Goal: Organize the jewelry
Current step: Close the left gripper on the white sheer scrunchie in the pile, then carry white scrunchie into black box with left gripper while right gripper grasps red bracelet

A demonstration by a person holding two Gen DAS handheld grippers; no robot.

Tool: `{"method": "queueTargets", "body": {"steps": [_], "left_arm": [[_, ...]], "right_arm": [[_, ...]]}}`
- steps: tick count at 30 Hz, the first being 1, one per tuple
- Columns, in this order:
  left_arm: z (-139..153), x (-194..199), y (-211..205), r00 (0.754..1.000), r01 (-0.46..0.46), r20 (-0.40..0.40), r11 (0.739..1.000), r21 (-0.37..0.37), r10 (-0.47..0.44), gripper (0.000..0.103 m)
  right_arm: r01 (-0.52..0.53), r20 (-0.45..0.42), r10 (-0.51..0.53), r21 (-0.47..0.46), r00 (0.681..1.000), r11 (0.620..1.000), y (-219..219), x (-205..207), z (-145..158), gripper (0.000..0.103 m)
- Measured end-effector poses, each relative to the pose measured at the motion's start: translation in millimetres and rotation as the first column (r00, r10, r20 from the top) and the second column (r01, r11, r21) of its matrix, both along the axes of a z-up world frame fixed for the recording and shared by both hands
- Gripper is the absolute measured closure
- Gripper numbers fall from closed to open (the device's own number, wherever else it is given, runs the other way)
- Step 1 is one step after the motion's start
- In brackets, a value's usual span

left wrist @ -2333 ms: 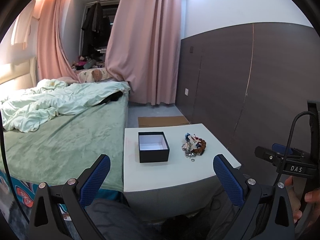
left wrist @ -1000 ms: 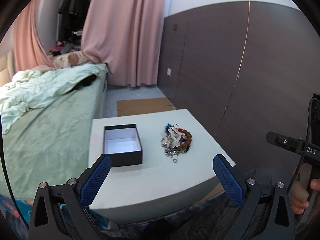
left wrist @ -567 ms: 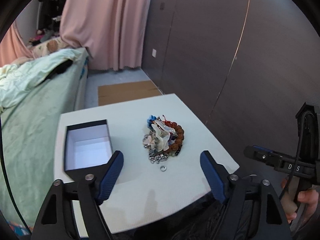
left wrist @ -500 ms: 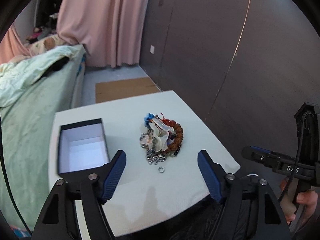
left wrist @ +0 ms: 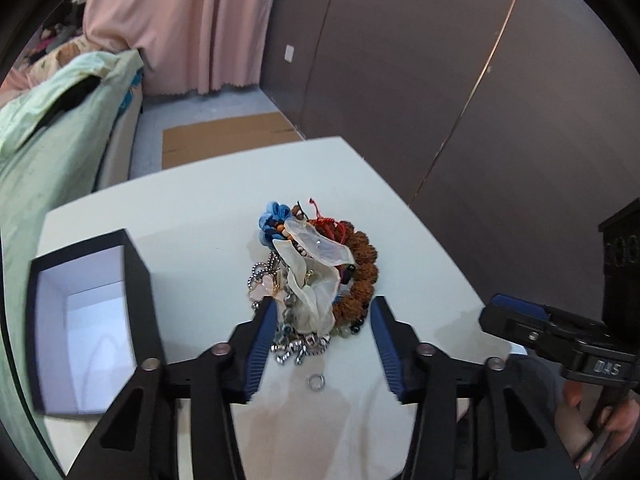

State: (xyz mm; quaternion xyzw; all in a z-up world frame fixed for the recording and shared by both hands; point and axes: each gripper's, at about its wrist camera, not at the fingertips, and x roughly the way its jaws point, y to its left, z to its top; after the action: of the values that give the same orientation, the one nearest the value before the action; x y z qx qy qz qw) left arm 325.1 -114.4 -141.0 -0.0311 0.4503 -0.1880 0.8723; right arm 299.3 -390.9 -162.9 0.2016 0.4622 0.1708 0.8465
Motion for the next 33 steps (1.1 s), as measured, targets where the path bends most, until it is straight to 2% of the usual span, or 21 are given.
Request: {"method": "queueTargets", "body": {"steps": [2, 4, 7, 12, 15, 22, 25, 26, 29, 33], "left_arm": [[-6, 7, -1, 1.000, 0.009, -0.019, 1.000, 0.003, -0.009, 0.073], [-10, 12, 1, 1.000, 0.007, -0.030, 1.000, -0.009, -0.007, 0.090], [-8, 16, 2, 1.000, -0.003, -0.021, 1.000, -0.008, 0.003, 0.101], [10, 19, 10, 1.000, -0.003, -0.003, 0.999, -0.046, 0.003, 0.102], [24, 20, 16, 1.000, -0.007, 0.020, 0.998, -0.063, 0.008, 0.102], [61, 17, 33, 0.996, -0.021, 0.082, 0.996, -0.085, 0.028, 0.102], [70, 16, 47, 0.993, -0.052, 0.097, 0.994, -0.092, 0.061, 0.102], [72, 14, 51, 0.992, -0.063, 0.100, 0.994, -0.094, 0.073, 0.102], [76, 12, 63, 0.989, -0.094, 0.105, 0.991, -0.095, 0.103, 0.102], [79, 6, 78, 0.985, -0.129, 0.105, 0.987, -0.096, 0.139, 0.102]], "right_arm": [[0.007, -0.010, -0.007, 0.007, 1.000, 1.000, -1, 3, -3, 0.036], [0.011, -0.018, -0.011, 0.004, 1.000, 1.000, 0, 7, -5, 0.036], [0.015, -0.034, -0.015, 0.013, 0.999, 1.000, 2, 13, -8, 0.036], [0.017, -0.067, -0.013, 0.053, 0.998, 0.998, 6, 24, -10, 0.038], [0.004, -0.079, 0.002, 0.080, 0.997, 0.997, 10, 32, -8, 0.045], [-0.023, -0.083, 0.036, 0.144, 0.996, 0.989, 26, 54, 2, 0.046], [-0.063, -0.095, 0.080, 0.174, 0.992, 0.983, 40, 67, 4, 0.053], [-0.072, -0.097, 0.091, 0.178, 0.991, 0.981, 44, 69, 4, 0.057], [-0.106, -0.099, 0.126, 0.185, 0.987, 0.977, 58, 78, 3, 0.057], [-0.168, -0.106, 0.184, 0.146, 0.977, 0.975, 75, 94, -1, 0.057]]}}
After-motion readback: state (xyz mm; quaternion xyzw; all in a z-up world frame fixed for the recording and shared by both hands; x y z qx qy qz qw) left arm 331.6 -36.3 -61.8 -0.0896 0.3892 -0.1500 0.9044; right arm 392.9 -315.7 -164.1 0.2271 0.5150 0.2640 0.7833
